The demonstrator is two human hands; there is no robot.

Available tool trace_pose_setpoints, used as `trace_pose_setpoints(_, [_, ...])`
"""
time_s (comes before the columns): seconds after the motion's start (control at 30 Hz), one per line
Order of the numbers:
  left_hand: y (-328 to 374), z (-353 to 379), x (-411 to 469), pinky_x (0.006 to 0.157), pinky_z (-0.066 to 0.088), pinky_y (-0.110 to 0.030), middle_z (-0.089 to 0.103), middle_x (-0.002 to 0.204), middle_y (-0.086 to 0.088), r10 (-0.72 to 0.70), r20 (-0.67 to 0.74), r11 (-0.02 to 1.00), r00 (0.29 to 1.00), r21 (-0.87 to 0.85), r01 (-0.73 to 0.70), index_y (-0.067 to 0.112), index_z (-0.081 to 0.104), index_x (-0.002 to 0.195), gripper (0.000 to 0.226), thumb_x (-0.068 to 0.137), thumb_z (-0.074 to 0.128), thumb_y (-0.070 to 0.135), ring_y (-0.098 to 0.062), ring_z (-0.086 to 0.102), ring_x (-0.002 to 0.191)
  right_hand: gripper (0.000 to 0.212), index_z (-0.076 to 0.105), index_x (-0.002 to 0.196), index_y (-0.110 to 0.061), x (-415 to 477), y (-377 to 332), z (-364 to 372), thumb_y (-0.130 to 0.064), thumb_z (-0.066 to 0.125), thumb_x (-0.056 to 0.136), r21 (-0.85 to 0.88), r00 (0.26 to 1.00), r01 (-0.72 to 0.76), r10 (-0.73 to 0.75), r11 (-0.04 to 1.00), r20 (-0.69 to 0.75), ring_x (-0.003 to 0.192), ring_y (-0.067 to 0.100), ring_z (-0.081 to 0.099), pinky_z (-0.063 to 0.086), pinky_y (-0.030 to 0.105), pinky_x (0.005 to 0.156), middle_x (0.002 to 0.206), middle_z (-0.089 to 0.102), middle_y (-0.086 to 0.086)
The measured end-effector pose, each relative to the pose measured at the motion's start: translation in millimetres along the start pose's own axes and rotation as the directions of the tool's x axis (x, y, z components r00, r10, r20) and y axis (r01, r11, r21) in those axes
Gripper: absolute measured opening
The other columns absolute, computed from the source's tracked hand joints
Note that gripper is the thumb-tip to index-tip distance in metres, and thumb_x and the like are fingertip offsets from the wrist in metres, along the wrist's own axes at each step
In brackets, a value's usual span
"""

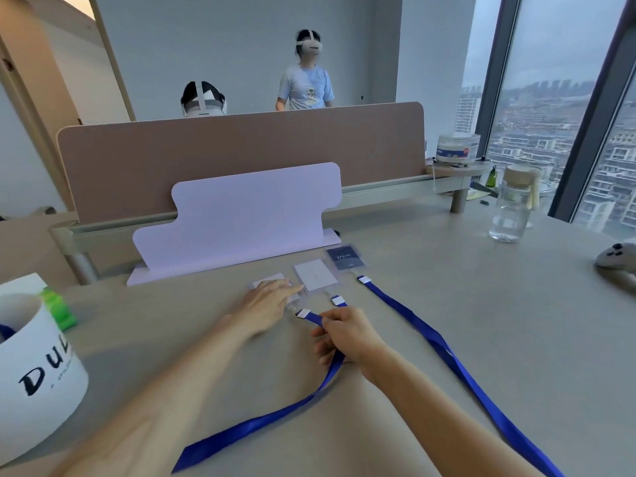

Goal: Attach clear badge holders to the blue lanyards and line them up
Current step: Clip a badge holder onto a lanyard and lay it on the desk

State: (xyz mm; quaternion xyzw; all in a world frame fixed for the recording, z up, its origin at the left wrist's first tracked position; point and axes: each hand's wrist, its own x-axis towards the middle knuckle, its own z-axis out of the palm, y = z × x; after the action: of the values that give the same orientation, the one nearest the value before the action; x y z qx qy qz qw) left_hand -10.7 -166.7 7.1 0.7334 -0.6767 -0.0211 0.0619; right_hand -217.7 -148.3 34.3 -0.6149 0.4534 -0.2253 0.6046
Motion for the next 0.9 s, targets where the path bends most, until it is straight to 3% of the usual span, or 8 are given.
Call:
trace_pose_setpoints(0.2, [-4.4,2.2,20.7,0.112,0.026,-0.03,0.03,0.156,-0.002,0.003,-0.023,0.999,1.0,-0.045,-0.004,0.029,0.028,0.15,0.057,0.099,0.03,0.004,-0.02,0.028,0.142,0.027,0.058,0.086,-0.013,7.5,-2.0,-3.8,-0.01,0.036,0.101,0.051,1.0,-0.01,0.009,0.999,0.021,0.06,0.024,0.061,0.059,0.036,0.063,0.076,0.066,0.013])
trace_pose_setpoints(0.27, [-5.5,1.7,23.8,0.107,0.031,-0.031,0.034,0.153,-0.001,0.019,-0.02,0.998,1.0,-0.06,-0.02,0.033,0.023,0.151,0.064,0.096,0.03,0.0,-0.022,0.031,0.138,0.028,0.061,0.092,-0.006,8.5,-3.5,-6.4,-0.01,0.035,0.101,0.055,1.0,-0.019,0.019,0.998,0.01,0.053,0.021,0.06,0.058,0.031,0.055,0.07,0.064,0.012])
trace_pose_setpoints(0.4, [-9.0,1.7,32.8,0.108,0.03,-0.033,0.027,0.156,-0.004,0.048,0.047,0.996,0.998,0.074,-0.051,0.036,0.023,0.15,0.067,0.094,0.029,-0.002,-0.024,0.025,0.141,0.03,0.063,0.098,0.0,9.5,-4.0,-6.5,-0.012,0.035,0.102,0.036,1.0,-0.03,0.029,0.999,0.007,0.048,0.019,0.059,0.055,0.027,0.049,0.064,0.064,0.011])
trace_pose_setpoints(0.73, [-2.7,-6.0,52.2,0.11,0.033,-0.037,0.014,0.161,0.002,-0.019,0.08,0.999,0.997,0.037,0.016,0.038,0.021,0.15,0.072,0.092,0.027,-0.004,-0.021,0.016,0.147,0.029,0.063,0.098,0.001,10.8,-0.9,-9.5,-0.009,0.036,0.101,0.147,0.998,-0.063,0.06,0.987,0.029,0.063,0.023,0.065,0.061,0.041,0.074,0.072,0.067,0.012])
trace_pose_setpoints(0.83, [-1.9,-6.7,49.9,0.107,0.034,-0.036,0.018,0.16,-0.001,-0.022,0.008,0.998,1.0,0.067,0.021,0.037,0.019,0.151,0.074,0.091,0.031,-0.005,-0.02,0.018,0.146,0.028,0.063,0.1,0.0,11.5,-2.2,-10.0,-0.008,0.036,0.101,0.184,0.997,-0.072,0.066,0.98,0.037,0.071,0.024,0.067,0.06,0.045,0.08,0.079,0.068,0.013])
trace_pose_setpoints(0.9, [-4.6,-2.2,47.6,0.106,0.036,-0.034,0.027,0.156,-0.001,-0.02,-0.121,0.998,0.992,0.063,0.028,0.034,0.023,0.15,0.077,0.086,0.035,-0.007,-0.021,0.027,0.142,0.027,0.062,0.099,-0.002,11.3,-2.8,-9.3,-0.008,0.036,0.101,0.19,0.997,-0.074,0.069,0.979,0.036,0.072,0.024,0.067,0.06,0.044,0.08,0.081,0.068,0.012])
